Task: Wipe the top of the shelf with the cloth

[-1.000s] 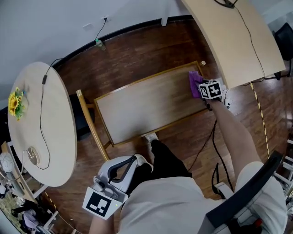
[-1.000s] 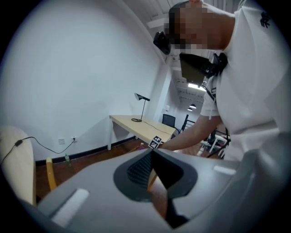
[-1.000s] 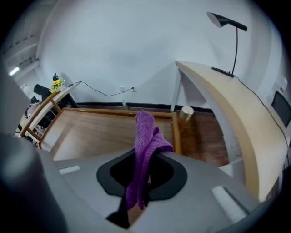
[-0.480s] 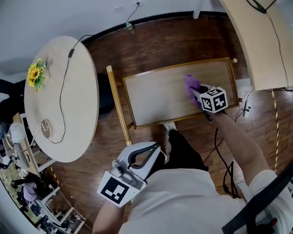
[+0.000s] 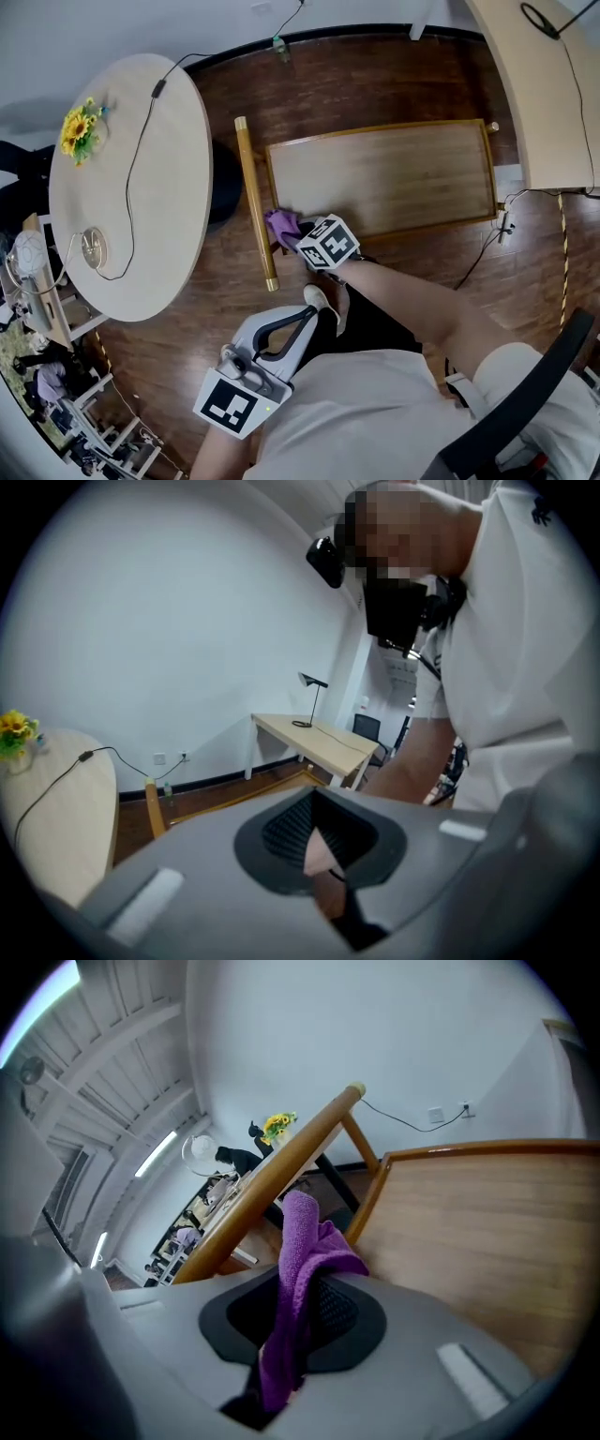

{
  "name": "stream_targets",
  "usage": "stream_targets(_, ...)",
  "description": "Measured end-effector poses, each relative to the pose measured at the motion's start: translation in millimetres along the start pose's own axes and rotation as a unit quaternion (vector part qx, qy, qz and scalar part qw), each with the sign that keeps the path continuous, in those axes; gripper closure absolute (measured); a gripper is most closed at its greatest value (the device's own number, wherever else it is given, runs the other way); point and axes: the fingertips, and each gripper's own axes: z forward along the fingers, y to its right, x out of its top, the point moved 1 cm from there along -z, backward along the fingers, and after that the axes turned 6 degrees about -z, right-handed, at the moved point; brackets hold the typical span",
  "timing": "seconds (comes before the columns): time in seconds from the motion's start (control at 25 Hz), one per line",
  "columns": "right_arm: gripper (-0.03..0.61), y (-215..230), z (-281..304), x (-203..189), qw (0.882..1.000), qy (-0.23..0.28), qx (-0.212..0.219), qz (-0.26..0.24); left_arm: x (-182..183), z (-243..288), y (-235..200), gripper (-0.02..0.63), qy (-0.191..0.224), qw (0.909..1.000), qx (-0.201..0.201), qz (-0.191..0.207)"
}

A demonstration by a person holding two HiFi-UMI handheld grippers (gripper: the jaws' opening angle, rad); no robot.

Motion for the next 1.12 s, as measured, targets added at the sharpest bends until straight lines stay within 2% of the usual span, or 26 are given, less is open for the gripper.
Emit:
stream_targets(0.16, 0.528, 15, -9, -23, 1.000, -0.010, -0.023, 0.010, -8, -6, -5, 0.592, -0.005, 1.0000, -0.005, -0.005)
stream_targets(0.36, 0.528, 76, -83, -57, 0.994, -0.019, -0.105, 0.019, -2, 3, -5, 0.592, -0.003, 0.9996, -0.026, 0.001)
stream_targets(0.48, 0.528, 120, -147, -83, 0.986, -0.022, -0.162, 0.034, 1, 14, -1, 0.592, -0.007, 0.9988, -0.046, 0.013)
stream_targets(0.64, 0.528, 181, -239, -128, 0.966, -0.038, -0.250, 0.053, 8, 34, 8, 0.592, -0.009, 0.9972, -0.070, 0.023)
stream_targets(0.84, 0.528, 242, -354, -181, 0.931, -0.070, -0.351, 0.070, 18, 64, 29, 0.592, -0.020, 0.9934, -0.104, 0.044)
stream_targets(0.96, 0.528, 261, -403, -203, 0.917, -0.083, -0.384, 0.075, 20, 74, 36, 0.592, -0.024, 0.9926, -0.109, 0.046)
stream_targets(1.12, 0.528, 270, -444, -220, 0.906, -0.098, -0.406, 0.071, 21, 81, 38, 0.592, -0.032, 0.9928, -0.106, 0.045)
